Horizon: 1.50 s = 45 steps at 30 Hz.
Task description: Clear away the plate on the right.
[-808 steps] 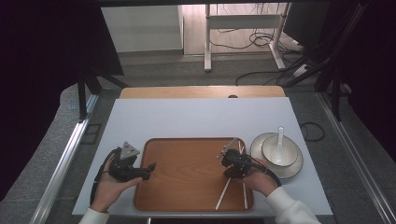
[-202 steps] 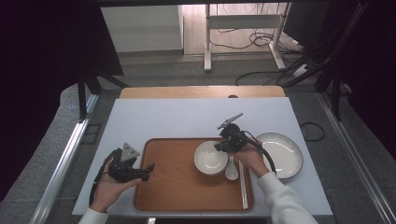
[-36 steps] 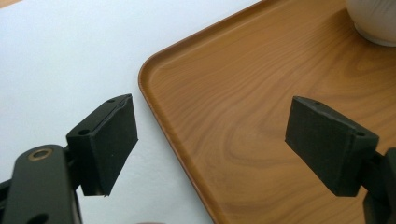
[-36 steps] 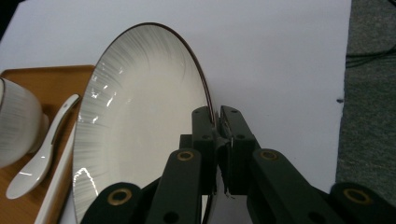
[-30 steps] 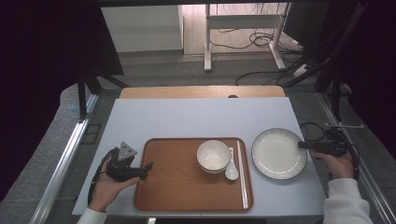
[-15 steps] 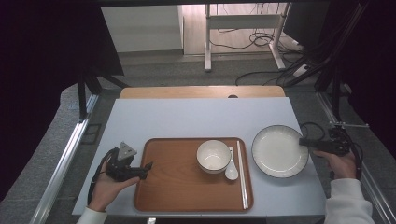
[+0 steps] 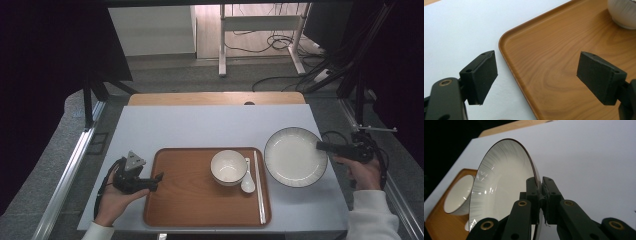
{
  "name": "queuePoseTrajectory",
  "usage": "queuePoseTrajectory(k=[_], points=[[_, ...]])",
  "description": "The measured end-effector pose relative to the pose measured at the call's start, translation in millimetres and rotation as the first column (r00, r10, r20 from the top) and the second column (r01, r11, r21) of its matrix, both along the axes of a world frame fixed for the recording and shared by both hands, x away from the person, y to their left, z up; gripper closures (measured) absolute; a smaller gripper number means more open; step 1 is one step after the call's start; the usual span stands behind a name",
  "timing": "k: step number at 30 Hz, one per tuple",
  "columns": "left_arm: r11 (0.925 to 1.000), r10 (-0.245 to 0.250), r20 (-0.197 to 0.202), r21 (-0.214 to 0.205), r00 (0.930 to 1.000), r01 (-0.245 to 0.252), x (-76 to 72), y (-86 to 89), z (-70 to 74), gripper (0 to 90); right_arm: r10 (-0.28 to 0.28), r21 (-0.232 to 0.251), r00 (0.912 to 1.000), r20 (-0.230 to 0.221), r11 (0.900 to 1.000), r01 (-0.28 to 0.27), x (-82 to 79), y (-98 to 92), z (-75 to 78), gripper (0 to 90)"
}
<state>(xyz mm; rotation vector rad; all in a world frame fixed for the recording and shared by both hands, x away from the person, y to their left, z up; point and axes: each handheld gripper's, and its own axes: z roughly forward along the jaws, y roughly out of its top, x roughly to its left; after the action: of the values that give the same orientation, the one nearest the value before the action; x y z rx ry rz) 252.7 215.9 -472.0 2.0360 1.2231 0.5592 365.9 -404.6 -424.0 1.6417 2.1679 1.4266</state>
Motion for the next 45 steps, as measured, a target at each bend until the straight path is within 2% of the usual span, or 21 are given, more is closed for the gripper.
queuePoseTrajectory(k=[3, 18, 20, 22, 28, 35, 37, 42, 45], points=[[0.9999, -0.003, 0.0, -0.017, 1.0, 0.003, -0.3, -0.8, 1.9, 16.3, 0.025, 0.021, 0.9995, 0.018, 0.9995, -0.025, -0.2, 8.1, 6.3, 84.8], [0.9983, -0.015, -0.003, -0.057, 0.9999, 0.015, -0.5, -4.0, 9.0, 16.5, 0.117, 0.055, 0.99, 0.079, 0.991, -0.122, 3.1, 54.4, 27.0, 84.8], [0.9972, -0.02, -0.004, -0.072, 0.9998, 0.019, -0.2, -5.4, 11.5, 16.9, 0.135, 0.056, 0.9874, 0.083, 0.9886, -0.14, 3.6, 61.2, 29.1, 84.8], [0.9935, -0.034, -0.007, -0.109, 0.9994, 0.033, 0.1, -7.3, 15.8, 17.1, 0.153, 0.055, 0.9848, 0.084, 0.986, -0.157, 4.6, 67.9, 31.0, 84.7], [0.9834, -0.069, 0.004, -0.168, 0.9976, 0.069, -0.5, -16.5, 27.5, 17.5, 0.19, 0.053, 0.9773, 0.094, 0.9793, -0.196, 6.4, 86.2, 34.0, 84.8], [0.9635, -0.094, 0.004, -0.251, 0.9955, 0.092, 2.5, -27.9, 39.2, 18.2, 0.228, 0.044, 0.9685, 0.101, 0.9715, -0.233, 8.1, 106.6, 36.1, 84.8], [0.9551, -0.104, 0.001, -0.279, 0.9946, 0.1, 4.7, -32.2, 41.9, 18.2, 0.242, 0.04, 0.9651, 0.1, 0.9682, -0.247, 8.9, 112.9, 36.1, 84.8], [0.9295, -0.132, -0.012, -0.349, 0.9912, 0.119, 15.4, -46.5, 46.4, 19.4, 0.269, 0.032, 0.958, 0.099, 0.9613, -0.274, 10.9, 127.1, 35.2, 84.8], [0.91, -0.153, -0.014, -0.392, 0.9881, 0.136, 22.8, -58.1, 50.9, 20.1, 0.282, 0.029, 0.9543, 0.098, 0.9578, -0.286, 11.5, 134.5, 34.6, 84.8]])
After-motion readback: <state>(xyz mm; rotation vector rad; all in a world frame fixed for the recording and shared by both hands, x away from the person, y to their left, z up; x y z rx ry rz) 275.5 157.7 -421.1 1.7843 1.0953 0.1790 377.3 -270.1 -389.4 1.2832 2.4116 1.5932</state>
